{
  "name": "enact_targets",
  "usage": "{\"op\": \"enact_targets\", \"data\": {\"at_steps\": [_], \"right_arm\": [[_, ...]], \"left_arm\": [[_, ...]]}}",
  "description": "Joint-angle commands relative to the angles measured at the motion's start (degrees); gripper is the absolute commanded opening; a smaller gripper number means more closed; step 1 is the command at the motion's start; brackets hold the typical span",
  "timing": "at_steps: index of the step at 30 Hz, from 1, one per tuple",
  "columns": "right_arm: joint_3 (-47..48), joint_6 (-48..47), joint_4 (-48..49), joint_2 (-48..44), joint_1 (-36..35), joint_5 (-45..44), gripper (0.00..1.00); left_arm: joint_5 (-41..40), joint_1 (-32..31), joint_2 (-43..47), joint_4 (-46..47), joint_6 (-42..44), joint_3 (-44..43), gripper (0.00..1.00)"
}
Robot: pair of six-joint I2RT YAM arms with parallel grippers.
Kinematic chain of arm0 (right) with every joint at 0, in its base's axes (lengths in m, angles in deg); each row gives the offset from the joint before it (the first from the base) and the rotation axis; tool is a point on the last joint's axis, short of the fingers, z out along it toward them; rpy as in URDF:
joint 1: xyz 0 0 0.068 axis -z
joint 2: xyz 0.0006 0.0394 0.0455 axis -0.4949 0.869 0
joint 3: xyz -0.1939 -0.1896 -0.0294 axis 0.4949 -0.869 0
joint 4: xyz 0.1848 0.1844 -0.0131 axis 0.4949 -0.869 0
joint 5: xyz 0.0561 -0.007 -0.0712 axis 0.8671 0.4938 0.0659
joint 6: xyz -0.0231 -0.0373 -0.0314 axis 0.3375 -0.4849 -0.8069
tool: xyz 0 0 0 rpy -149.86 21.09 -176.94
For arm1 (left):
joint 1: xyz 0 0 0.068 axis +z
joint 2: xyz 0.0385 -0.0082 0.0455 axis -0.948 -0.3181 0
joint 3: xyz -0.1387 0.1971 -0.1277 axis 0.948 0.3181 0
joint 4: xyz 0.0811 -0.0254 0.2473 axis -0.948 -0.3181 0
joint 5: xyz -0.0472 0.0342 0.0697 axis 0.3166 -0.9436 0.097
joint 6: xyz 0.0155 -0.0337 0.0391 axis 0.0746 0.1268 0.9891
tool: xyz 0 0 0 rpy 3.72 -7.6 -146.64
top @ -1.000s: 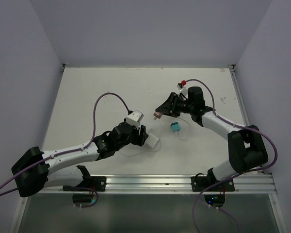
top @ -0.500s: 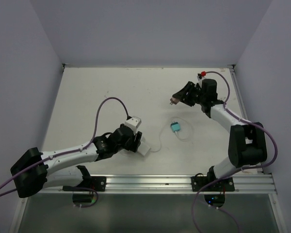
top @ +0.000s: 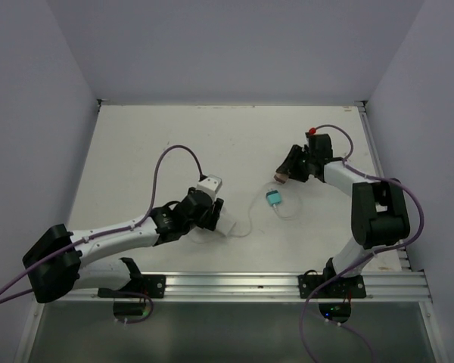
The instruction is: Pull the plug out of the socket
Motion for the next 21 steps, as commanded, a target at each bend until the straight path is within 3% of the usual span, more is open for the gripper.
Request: {"op": "enact_targets", "data": {"at_steps": [1, 3, 7, 13, 18, 21], "right_arm": [[0.15, -1.79, -0.71, 1.08, 0.08, -2.39, 0.39], [0.15, -1.88, -0.80, 1.09, 0.17, -3.09, 0.45], [0.67, -2.32, -1.50, 1.00, 0.08, -4.50, 0.69], [0.59, -2.23, -0.80, -2.24, -0.01, -5.03, 0.93], [-3.26, -1.27, 2.97, -10.66, -0.27, -2.58, 0.95], [-7.65, 0.57, 8.59, -15.59, -1.15, 3.57, 0.95]], "left_arm": [[-0.84, 1.87, -0.79, 4.42, -0.14, -4.11, 0.00], [-0.84, 2.49, -1.32, 4.42, -0.14, -4.46, 0.00], [-0.14, 3.54, -1.76, 4.42, -0.14, -4.81, 0.00], [0.04, 4.77, -1.94, 4.33, 0.03, -5.69, 0.00], [0.57, 6.35, -1.93, 4.86, -0.05, -5.96, 0.00], [1.01, 7.49, -2.11, 5.56, 0.03, -5.96, 0.00]]}}
